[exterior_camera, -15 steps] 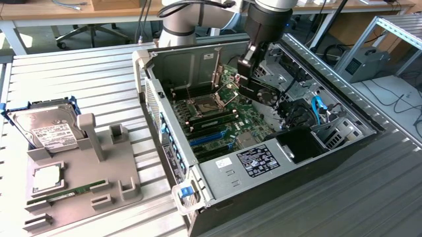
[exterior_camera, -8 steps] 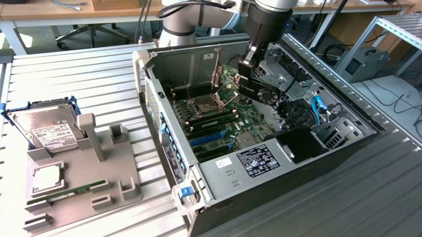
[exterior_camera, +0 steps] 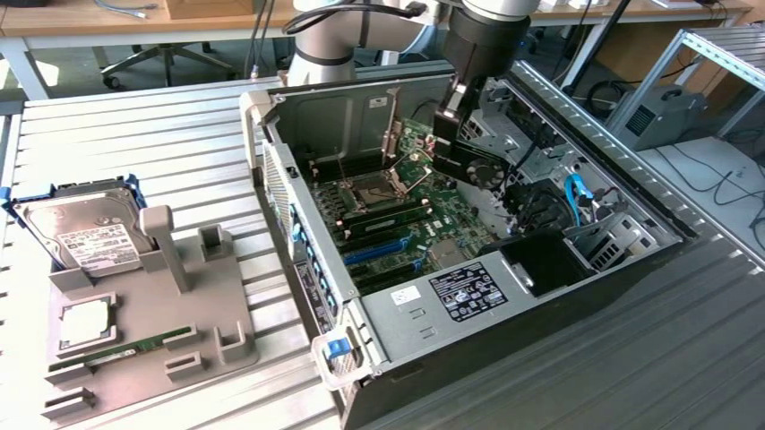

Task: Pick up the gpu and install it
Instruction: 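Insert the gpu into the slot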

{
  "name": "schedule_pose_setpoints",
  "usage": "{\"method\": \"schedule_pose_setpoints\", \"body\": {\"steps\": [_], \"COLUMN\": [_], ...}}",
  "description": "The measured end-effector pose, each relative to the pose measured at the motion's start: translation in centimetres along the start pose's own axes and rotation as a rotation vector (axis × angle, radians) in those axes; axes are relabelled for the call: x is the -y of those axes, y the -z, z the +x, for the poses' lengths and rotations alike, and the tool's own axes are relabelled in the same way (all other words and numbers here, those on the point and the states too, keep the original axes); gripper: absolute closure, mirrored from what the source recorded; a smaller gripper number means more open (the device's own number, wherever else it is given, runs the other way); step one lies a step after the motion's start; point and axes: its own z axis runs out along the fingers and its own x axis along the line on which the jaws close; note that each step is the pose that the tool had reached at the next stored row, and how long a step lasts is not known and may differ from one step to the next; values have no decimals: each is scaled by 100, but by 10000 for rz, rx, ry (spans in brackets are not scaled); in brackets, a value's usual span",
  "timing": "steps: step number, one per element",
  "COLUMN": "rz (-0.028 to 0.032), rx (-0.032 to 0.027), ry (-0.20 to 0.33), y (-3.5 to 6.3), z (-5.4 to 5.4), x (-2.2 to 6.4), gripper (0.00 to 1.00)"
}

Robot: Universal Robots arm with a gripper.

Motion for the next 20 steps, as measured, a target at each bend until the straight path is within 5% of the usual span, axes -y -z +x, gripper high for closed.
{"method": "schedule_pose_setpoints", "body": {"steps": [20], "rz": [-29], "rx": [3], "ry": [1036], "y": [0], "z": [0], "x": [0], "gripper": [73]}}
